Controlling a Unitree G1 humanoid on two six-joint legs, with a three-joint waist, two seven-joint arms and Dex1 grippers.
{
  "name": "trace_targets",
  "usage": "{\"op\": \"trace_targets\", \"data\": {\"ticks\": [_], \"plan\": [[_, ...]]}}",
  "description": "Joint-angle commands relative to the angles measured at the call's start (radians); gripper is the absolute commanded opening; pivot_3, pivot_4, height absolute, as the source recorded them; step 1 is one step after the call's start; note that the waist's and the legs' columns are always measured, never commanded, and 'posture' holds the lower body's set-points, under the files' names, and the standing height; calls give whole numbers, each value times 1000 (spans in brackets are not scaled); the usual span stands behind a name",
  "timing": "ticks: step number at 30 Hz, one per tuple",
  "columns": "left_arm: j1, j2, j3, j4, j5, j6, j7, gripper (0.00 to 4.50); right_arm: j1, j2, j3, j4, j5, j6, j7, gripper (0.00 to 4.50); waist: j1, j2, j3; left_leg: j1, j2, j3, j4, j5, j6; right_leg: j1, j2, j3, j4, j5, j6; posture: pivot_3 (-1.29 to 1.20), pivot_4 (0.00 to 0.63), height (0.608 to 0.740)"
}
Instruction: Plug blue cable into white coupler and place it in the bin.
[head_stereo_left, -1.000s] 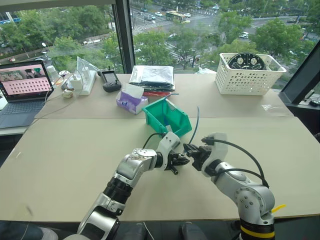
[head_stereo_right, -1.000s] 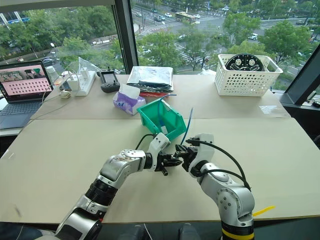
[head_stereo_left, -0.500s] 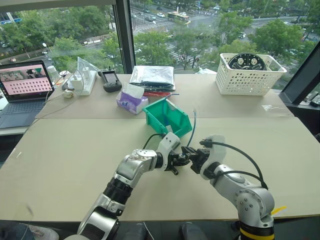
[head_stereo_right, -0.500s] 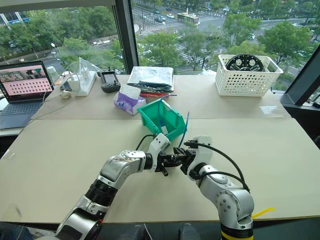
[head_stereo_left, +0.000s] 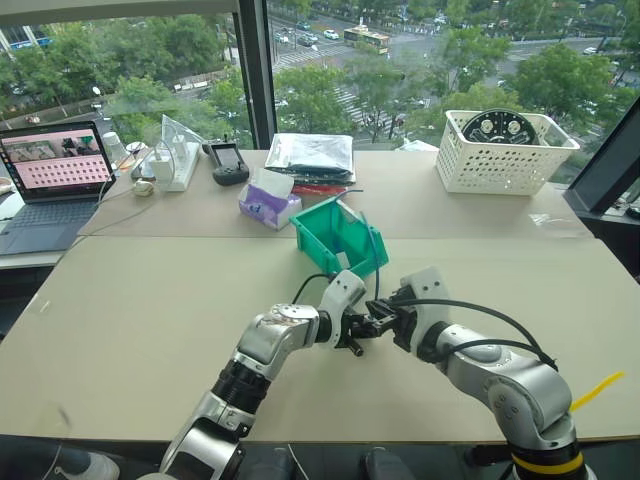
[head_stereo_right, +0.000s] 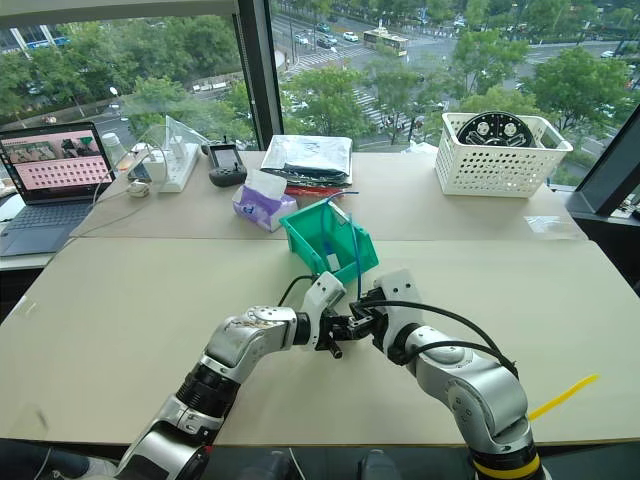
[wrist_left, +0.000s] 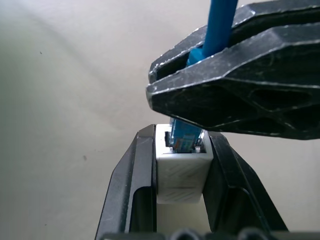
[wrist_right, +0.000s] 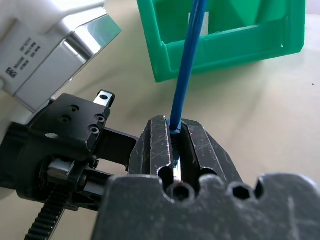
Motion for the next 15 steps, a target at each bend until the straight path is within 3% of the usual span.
{"op": "trace_targets", "data": {"ticks": [1, 15], "plan": [[-16, 9, 62, -62, -12, -4, 39, 703, 110, 9, 81, 106, -5, 96, 30, 0, 0, 0, 0, 2, 0, 0, 0, 0, 0, 2, 0, 0, 0, 0, 1, 0, 150, 727], [-15, 20, 77, -89, -45, 34, 74, 703, 199, 19, 120, 261, -111, 11, 95, 0, -6, -7, -16, 11, 2, -1, -2, -1, 0, 11, 0, -1, -2, -5, 2, 0, 150, 727]]}}
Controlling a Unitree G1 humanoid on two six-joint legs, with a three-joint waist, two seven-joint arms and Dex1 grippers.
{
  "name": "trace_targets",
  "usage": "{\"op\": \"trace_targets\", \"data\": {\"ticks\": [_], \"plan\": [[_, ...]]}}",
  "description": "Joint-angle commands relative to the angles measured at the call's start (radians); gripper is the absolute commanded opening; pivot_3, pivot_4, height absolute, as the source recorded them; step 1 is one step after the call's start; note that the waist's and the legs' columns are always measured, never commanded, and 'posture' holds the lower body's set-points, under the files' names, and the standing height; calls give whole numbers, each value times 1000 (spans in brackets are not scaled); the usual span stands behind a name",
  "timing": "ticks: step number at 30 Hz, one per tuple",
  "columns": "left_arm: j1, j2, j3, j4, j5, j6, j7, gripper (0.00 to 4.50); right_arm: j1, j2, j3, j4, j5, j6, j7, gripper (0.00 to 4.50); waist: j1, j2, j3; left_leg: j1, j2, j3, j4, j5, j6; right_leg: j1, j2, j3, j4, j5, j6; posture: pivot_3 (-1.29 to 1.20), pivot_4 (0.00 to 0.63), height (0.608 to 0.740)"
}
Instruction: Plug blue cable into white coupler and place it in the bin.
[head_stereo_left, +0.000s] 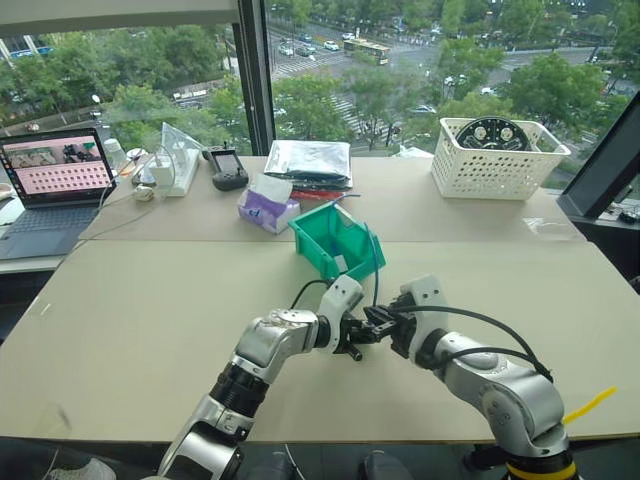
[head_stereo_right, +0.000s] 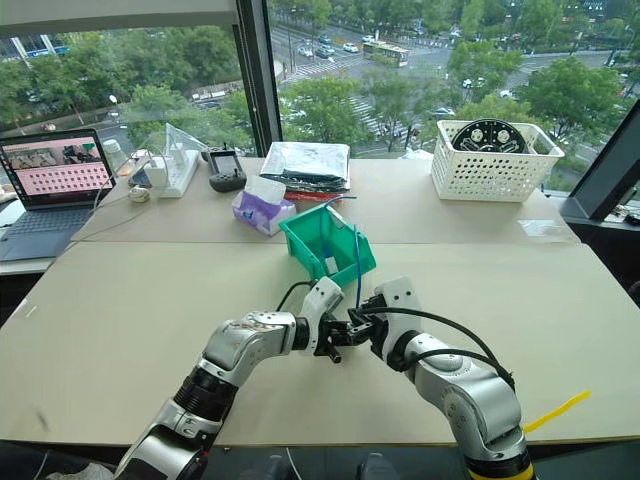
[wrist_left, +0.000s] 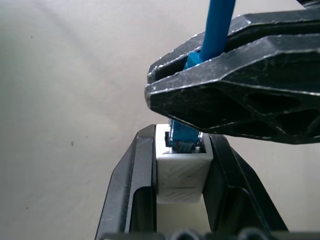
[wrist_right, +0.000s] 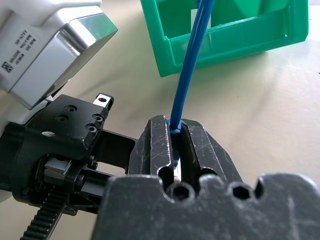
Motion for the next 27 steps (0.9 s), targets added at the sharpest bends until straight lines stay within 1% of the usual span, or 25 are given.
{"op": "trace_targets", "data": {"ticks": [1, 6, 8, 11, 13, 18, 20, 22, 23, 24, 26, 27], "plan": [[-34, 12, 77, -69, -11, -23, 34, 703, 139, -25, 122, 217, -56, 100, 25, 0, 0, -2, -5, 1, 0, 0, 0, 0, 0, 0, 0, 0, 0, 0, 0, 0, 150, 727], [-32, 15, 76, -78, -15, -14, 39, 703, 136, -37, 170, 267, -94, 83, 57, 0, -2, -3, -11, 4, 3, 0, -1, -2, -2, 5, 1, 0, -1, -2, 0, 0, 150, 727], [-34, 15, 77, -74, -16, -15, 41, 703, 112, -51, 210, 294, -119, 83, 83, 0, -3, -3, -12, 8, 4, -1, -1, -3, -2, 9, 2, -1, -2, -3, 0, 0, 150, 727], [-32, 11, 74, -75, -16, -19, 46, 703, 79, -56, 225, 339, -137, 85, 118, 0, -7, -3, -14, 15, 5, -1, -1, -7, -3, 16, 2, -1, -3, -6, -1, 0, 150, 727], [-33, 9, 73, -72, -17, -24, 50, 703, 66, -60, 222, 354, -149, 78, 134, 0, -8, -4, -15, 17, 7, -1, -1, -12, -11, 17, 3, -1, -4, -7, -1, 0, 150, 727], [-17, 13, 75, -85, -20, -33, 53, 703, 17, -36, 67, 290, -95, 52, 158, 0, -7, -4, -15, 17, 10, -1, -1, -12, -11, 17, 7, -1, -5, -7, -1, 0, 150, 727], [-11, 18, 73, -90, -24, -36, 45, 703, -1, -28, 9, 266, -74, 56, 153, 0, -6, -1, -13, 16, 11, -1, -1, -12, -11, 15, 7, -1, -5, -7, -1, 0, 150, 727], [-5, 18, 84, -93, -35, -41, 38, 1703, -34, -10, -86, 227, -21, 75, 136, 0, -6, 0, -11, 14, 10, 0, -1, -12, -11, 14, 7, -1, -5, -7, -1, 0, 150, 727], [-4, 19, 87, -94, -41, -42, 37, 1922, -46, -3, -118, 215, -2, 86, 130, 0, -4, 0, -10, 13, 10, 0, -1, -12, -11, 13, 7, -1, -4, -7, -1, 0, 150, 727], [-3, 22, 90, -96, -42, -44, 35, 2296, -65, 4, -161, 194, 25, 109, 120, 0, -2, 1, -10, 11, 10, -1, -1, -11, -10, 12, 7, -1, -5, -7, -1, 0, 150, 727], [-4, 31, 91, -91, -40, -51, 27, 3132, -112, 26, -255, 161, 89, 160, 97, 0, -1, 4, -8, 7, 9, -1, -1, -8, -5, 7, 7, -1, -4, -7, -1, 0, 150, 727], [-4, 34, 93, -89, -40, -53, 23, 3593, -129, 35, -289, 151, 114, 183, 86, 0, -1, 4, -7, 0, 8, 0, -1, -8, -4, -1, 6, 1, -3, -6, -1, 0, 150, 727]]}}
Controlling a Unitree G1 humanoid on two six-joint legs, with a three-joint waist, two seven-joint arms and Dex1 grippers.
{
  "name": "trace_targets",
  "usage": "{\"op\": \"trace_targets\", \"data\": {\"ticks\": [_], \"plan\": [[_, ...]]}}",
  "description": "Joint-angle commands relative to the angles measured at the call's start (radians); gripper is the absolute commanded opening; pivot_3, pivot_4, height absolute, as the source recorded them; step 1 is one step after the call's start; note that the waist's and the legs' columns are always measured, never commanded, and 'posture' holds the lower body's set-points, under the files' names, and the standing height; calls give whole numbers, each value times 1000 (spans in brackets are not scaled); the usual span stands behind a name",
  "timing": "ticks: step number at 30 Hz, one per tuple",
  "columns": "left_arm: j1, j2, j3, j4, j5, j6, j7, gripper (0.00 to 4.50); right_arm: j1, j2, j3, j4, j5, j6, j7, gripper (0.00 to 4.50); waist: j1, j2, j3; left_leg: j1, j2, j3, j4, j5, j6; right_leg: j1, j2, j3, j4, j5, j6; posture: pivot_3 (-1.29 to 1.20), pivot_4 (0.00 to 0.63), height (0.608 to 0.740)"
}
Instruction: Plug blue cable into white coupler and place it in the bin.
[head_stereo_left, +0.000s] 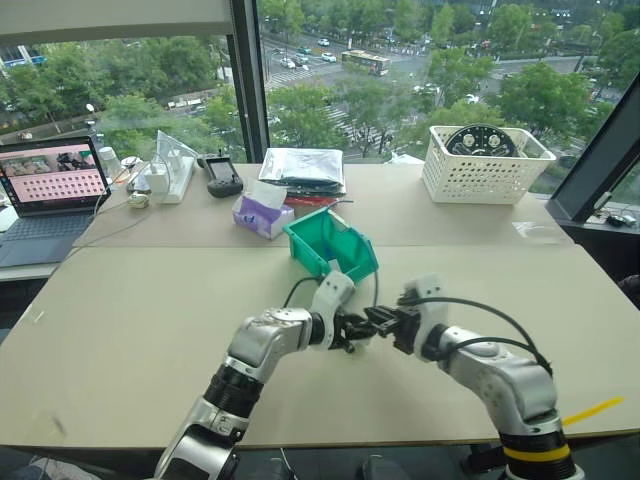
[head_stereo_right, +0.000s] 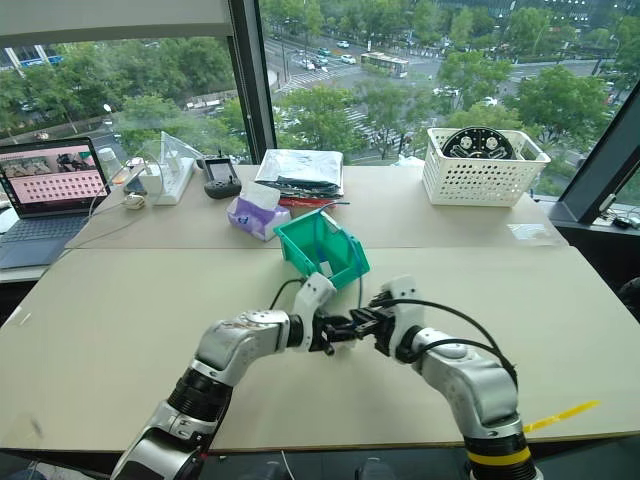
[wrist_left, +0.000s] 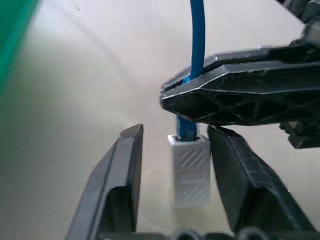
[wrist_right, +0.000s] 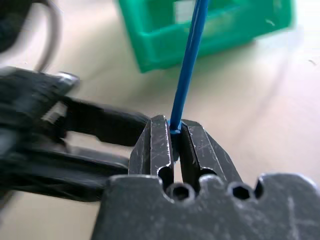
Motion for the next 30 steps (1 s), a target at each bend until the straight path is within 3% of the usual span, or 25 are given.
{"op": "trace_targets", "data": {"ticks": [1, 2, 7, 10, 14, 20, 22, 26, 30], "plan": [[-14, 7, 20, -30, -26, -18, -27, 3823, -67, 10, -135, -38, 90, 109, -51, 0, 2, 1, 1, -4, -3, 0, 0, 0, 0, -5, -1, 1, 2, 0, -1, 0, 150, 727], [-12, 14, 29, -36, -36, -13, -39, 4040, -95, 4, -168, -45, 114, 131, -57, 0, 3, 1, 1, -6, -4, 0, 0, 0, 0, -8, -2, 1, 4, 1, -3, 0, 150, 727], [2, 88, 74, -49, -59, -37, -96, 4040, -366, -84, -253, 57, 158, 170, -48, 0, -3, 6, 13, -19, -9, 2, 2, 0, 0, -22, -6, 3, 7, 7, -10, 0, 150, 727], [16, 132, 94, -60, -74, -68, -137, 4040, -502, -144, -166, 169, 104, 108, 19, 0, -4, 7, 18, -18, -9, 3, 2, 0, 1, -22, -5, 3, 6, 8, -10, 0, 150, 727], [32, 190, 150, -71, -98, -112, -187, 4040, -671, -181, 42, 398, -33, -67, 185, 0, -11, 7, 20, -18, -6, 3, 0, 0, 1, -22, -2, 1, 5, 7, -11, 0, 150, 727], [58, 243, 217, -69, -93, -203, -181, 4040, -844, -92, 203, 813, -226, -367, 312, 0, -10, 7, 22, -18, -7, 3, 1, 0, 1, -22, -3, 2, 5, 8, -12, 0, 150, 727], [84, 253, 235, -82, -56, -273, -146, 4097, -883, -59, 241, 919, -286, -453, 337, 924, -8, 7, 22, -18, -7, 3, 1, 0, 1, -23, -3, 2, 5, 8, -12, 0, 150, 727], [119, 254, 267, -111, -28, -334, -78, 4097, -934, -35, 236, 995, -317, -509, 385, 2012, -3, 7, 23, -23, -8, 2, 1, 0, 0, -28, -5, 2, 6, 9, -13, 0, 150, 727], [135, 272, 246, -100, 29, -397, -54, 4097, -951, -61, 184, 960, -296, -476, 412, 3389, -2, 7, 23, -29, -11, 2, 1, 1, -2, -36, -9, 2, 9, 9, -12, 0, 150, 727]]}}
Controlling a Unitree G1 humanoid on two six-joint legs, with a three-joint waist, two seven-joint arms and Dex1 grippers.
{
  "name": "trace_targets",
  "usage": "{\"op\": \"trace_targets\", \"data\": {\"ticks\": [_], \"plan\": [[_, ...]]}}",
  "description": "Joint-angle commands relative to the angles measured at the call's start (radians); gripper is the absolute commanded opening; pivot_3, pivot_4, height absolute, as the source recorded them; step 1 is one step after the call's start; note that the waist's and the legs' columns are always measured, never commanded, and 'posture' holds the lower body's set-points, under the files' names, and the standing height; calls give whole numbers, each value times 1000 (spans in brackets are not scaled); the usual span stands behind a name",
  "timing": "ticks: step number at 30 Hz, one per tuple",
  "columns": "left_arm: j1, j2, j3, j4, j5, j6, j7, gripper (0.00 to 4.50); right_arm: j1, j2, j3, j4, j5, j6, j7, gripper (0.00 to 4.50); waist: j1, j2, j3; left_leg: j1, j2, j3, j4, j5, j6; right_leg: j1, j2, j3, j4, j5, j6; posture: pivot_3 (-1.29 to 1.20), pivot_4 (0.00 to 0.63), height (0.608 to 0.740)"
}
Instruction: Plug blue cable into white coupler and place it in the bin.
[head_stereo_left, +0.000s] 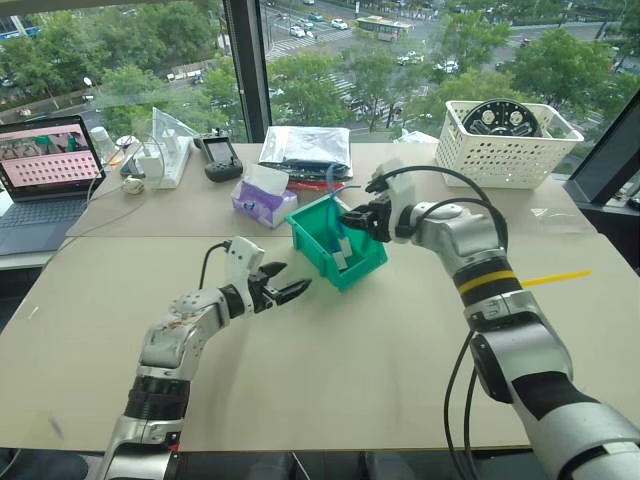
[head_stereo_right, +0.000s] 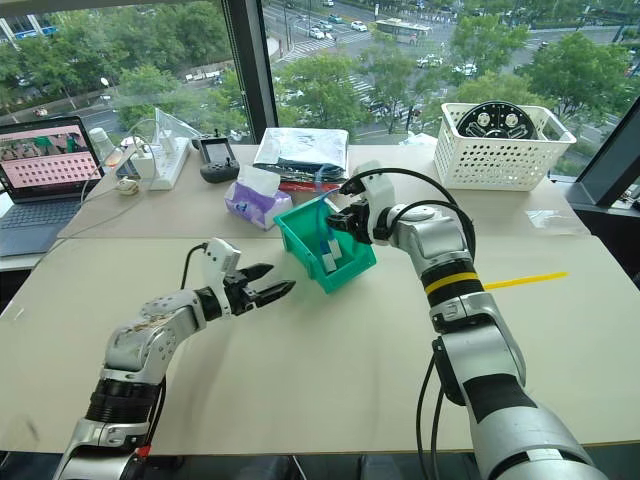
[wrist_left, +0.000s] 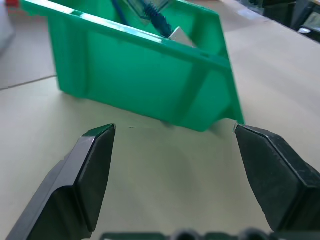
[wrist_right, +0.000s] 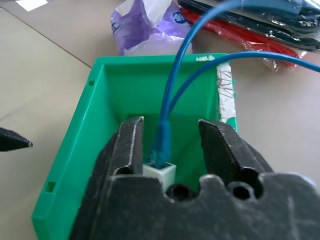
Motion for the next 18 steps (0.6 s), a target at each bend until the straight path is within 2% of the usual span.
{"op": "trace_targets", "data": {"ticks": [1, 3, 7, 10, 12, 13, 15, 18], "plan": [[1, 12, -7, -22, 43, -79, 21, 4097, -45, -48, -86, -83, 32, 26, 34, 3749, 2, 0, 0, 0, 0, 0, 0, 0, 0, 0, 0, 0, 0, 0, 0, 0, 150, 727], [-13, 14, -5, 1, 57, -114, 21, 4097, -18, -94, -144, -202, 88, 108, 48, 4460, 3, 0, 0, 0, -1, 0, 0, 0, 0, 0, -1, 0, 0, 0, 0, 0, 150, 727], [-36, 11, 10, 27, 41, -152, 3, 4097, 96, -180, -262, -420, 168, 193, 43, 4460, 6, 0, 0, -1, -1, -1, 0, 0, 0, 0, -1, -2, 0, 0, 0, 0, 150, 727], [-47, 13, 32, 41, 18, -159, -10, 4097, 286, -268, -331, -609, 197, 166, 82, 4460, 12, 0, 0, -1, -1, -2, 0, 0, 1, 1, -1, -3, -1, 0, 0, 0, 150, 727], [-49, 18, 50, 68, 10, -184, -20, 4097, 566, -366, -349, -810, 226, 161, 192, 4460, 20, 0, 0, -1, -1, -1, 0, -1, 1, 2, -1, -3, -1, 0, 0, 0, 150, 727], [-39, 22, 55, 87, 10, -212, -37, 4097, 711, -370, -360, -881, 204, 119, 187, 4460, 25, -1, 0, -1, -1, -2, 0, -1, 1, 2, -2, -4, -2, 0, 0, 0, 150, 727], [-19, 25, 54, 115, 18, -257, -60, 4097, 873, -344, -381, -941, 183, 42, 157, 4460, 22, -1, 0, 0, 0, -1, 0, -2, 3, 4, -1, -5, -1, -1, 1, 0, 150, 727], [-3, 17, 56, 152, 28, -299, -59, 4097, 990, -333, -368, -951, 138, -46, 147, 4460, -2, 0, 0, 1, -1, 7, 1, -2, 4, 1, -4, 1, 0, 0, 2, 0, 150, 727]]}}
